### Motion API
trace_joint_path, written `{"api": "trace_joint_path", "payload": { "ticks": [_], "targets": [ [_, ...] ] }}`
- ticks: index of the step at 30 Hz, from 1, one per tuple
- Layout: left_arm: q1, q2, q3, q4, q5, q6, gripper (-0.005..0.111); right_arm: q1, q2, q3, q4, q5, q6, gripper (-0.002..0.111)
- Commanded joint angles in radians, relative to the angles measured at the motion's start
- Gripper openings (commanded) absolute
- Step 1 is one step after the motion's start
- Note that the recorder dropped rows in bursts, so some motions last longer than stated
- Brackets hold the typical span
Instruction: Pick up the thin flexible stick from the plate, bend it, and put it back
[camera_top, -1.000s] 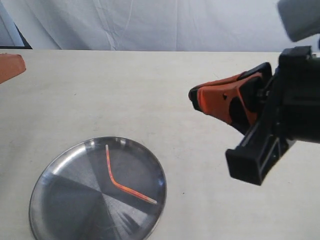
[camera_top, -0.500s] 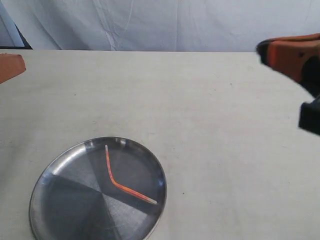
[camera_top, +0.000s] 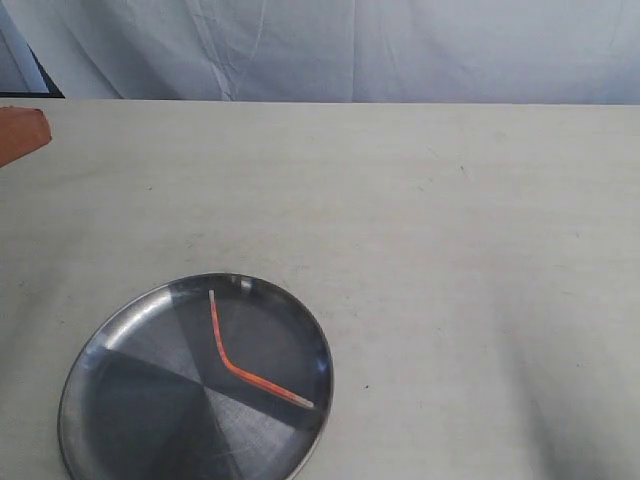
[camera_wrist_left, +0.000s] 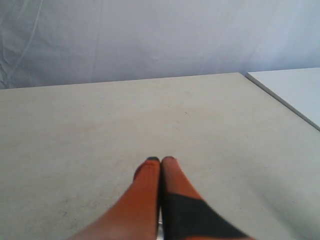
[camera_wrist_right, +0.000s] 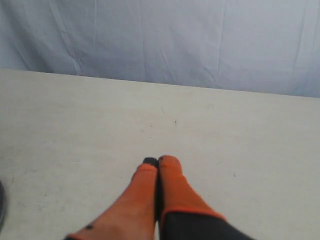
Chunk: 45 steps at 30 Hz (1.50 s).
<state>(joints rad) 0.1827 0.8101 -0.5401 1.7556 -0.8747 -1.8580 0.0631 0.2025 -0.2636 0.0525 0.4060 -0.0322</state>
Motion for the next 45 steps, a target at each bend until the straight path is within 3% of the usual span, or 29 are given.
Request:
{"api": "trace_joint_path", "payload": {
  "ticks": [1, 11, 29, 33, 40, 45],
  "targets": [
    [-0.004, -0.004, 0.000, -0.011, 0.007, 0.004, 0.000, -0.005, -0.120, 0.134, -0.003, -0.058, 0.007, -0.001],
    [-0.004, -0.004, 0.000, -0.011, 0.007, 0.004, 0.000, -0.005, -0.176, 0.264, 0.005, -0.057, 0.007, -0.001],
    [-0.006, -0.032, 0.000, -0.011, 0.011, 0.004, 0.000, -0.003, -0.176, 0.264, 0.007, -0.063, 0.007, -0.001],
    [-0.006, -0.105, 0.001, -0.011, 0.131, 0.005, 0.000, -0.003, -0.176, 0.264, 0.007, -0.072, 0.007, -0.001],
    [-0.080, -0.272, 0.087, -0.011, 0.460, 0.007, 0.000, -0.003, -0.176, 0.264, 0.007, -0.072, 0.007, -0.001],
    [-0.144, -0.387, 0.202, -0.227, 0.712, 0.117, 0.000, -0.003, -0.176, 0.264, 0.007, -0.072, 0.007, -0.001]
  ]
}}
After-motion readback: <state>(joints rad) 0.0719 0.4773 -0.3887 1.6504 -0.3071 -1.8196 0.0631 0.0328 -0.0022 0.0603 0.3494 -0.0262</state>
